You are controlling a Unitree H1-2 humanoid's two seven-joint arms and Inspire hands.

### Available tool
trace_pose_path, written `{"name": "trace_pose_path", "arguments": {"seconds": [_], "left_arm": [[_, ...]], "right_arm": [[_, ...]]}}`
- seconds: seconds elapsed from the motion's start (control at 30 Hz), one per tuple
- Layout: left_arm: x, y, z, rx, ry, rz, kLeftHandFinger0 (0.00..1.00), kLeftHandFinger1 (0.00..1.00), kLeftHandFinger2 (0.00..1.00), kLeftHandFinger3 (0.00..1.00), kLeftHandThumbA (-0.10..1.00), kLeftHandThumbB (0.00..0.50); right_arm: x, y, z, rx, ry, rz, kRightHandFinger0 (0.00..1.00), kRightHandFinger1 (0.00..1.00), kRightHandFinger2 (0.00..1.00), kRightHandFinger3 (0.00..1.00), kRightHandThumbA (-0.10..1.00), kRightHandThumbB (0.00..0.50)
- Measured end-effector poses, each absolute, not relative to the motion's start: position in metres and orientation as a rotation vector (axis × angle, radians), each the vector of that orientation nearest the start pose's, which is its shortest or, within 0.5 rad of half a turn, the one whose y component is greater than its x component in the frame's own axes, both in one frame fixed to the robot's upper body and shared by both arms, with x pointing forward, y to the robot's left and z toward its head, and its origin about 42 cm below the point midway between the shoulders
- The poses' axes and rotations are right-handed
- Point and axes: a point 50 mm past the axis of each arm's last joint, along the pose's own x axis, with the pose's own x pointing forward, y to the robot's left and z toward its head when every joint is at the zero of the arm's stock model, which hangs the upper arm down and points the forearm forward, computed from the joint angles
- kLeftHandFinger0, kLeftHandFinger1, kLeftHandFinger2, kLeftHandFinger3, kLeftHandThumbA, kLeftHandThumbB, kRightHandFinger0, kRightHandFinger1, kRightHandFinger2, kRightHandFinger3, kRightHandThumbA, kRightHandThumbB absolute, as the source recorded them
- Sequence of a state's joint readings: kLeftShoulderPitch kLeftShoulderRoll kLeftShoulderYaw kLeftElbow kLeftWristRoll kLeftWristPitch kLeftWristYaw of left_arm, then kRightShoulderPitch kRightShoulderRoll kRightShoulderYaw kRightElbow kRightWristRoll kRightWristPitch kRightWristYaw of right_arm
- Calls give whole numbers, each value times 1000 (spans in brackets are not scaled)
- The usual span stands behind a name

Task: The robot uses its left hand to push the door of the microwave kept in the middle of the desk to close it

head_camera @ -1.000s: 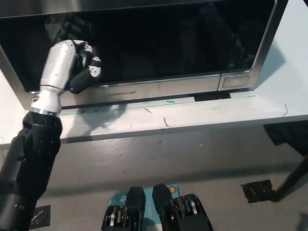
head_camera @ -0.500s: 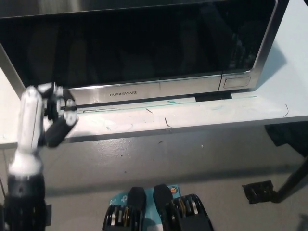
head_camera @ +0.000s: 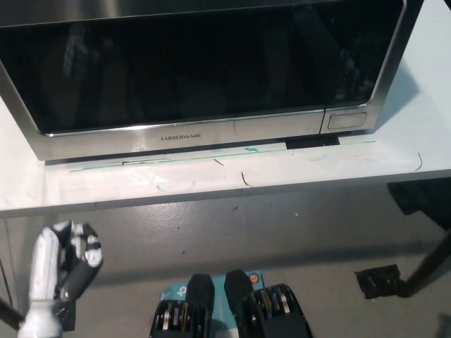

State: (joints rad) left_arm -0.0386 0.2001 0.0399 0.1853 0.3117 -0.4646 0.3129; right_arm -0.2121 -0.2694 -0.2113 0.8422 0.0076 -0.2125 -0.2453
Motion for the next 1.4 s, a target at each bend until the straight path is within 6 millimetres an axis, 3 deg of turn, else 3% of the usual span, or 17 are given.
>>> {"name": "trace_pose_path", "arguments": {"seconds": [0.13, 0.27, 0.33, 0.5, 0.6, 0.73, 0.93, 1.0, 1.2, 1.33, 1.4], "left_arm": [[283, 298, 76, 446, -271, 248, 0, 0, 24, 343, -100, 14], [279, 300, 47, 438, -140, 267, 0, 0, 27, 341, -100, 38], [278, 301, 36, 433, -89, 279, 22, 31, 108, 380, -86, 28], [284, 310, 18, 418, 7, 314, 24, 22, 133, 376, -100, 47], [289, 314, 7, 398, 63, 336, 42, 58, 200, 368, -99, 73], [291, 320, -1, 366, 109, 368, 23, 58, 228, 361, -100, 94], [292, 327, -8, 310, 173, 414, 60, 111, 320, 406, -71, 88], [293, 331, -8, 293, 189, 435, 32, 77, 289, 411, -100, 66], [293, 336, -8, 250, 220, 468, 9, 43, 239, 365, -100, 101], [294, 337, -9, 232, 233, 477, 19, 53, 239, 372, -100, 90], [295, 337, -8, 226, 232, 480, 4, 39, 232, 366, -100, 99]], "right_arm": [[293, -388, -16, -222, 371, -491, 575, 601, 622, 606, 131, 128], [295, -388, -16, -224, 372, -490, 550, 577, 586, 562, 75, 147], [296, -389, -16, -222, 375, -492, 582, 600, 620, 608, 111, 144], [297, -389, -16, -223, 375, -491, 575, 596, 610, 602, 96, 130], [298, -388, -16, -223, 374, -489, 562, 591, 600, 576, 112, 151], [298, -388, -17, -222, 378, -490, 586, 611, 616, 579, 121, 142], [298, -388, -17, -222, 377, -490, 579, 605, 621, 606, 110, 126], [298, -388, -17, -222, 377, -489, 594, 616, 630, 604, 143, 145], [298, -388, -17, -224, 377, -489, 539, 574, 590, 575, 145, 132], [296, -388, -21, -229, 387, -485, 511, 548, 555, 539, 141, 133], [296, -388, -20, -229, 383, -484, 547, 576, 594, 572, 147, 137]]}}
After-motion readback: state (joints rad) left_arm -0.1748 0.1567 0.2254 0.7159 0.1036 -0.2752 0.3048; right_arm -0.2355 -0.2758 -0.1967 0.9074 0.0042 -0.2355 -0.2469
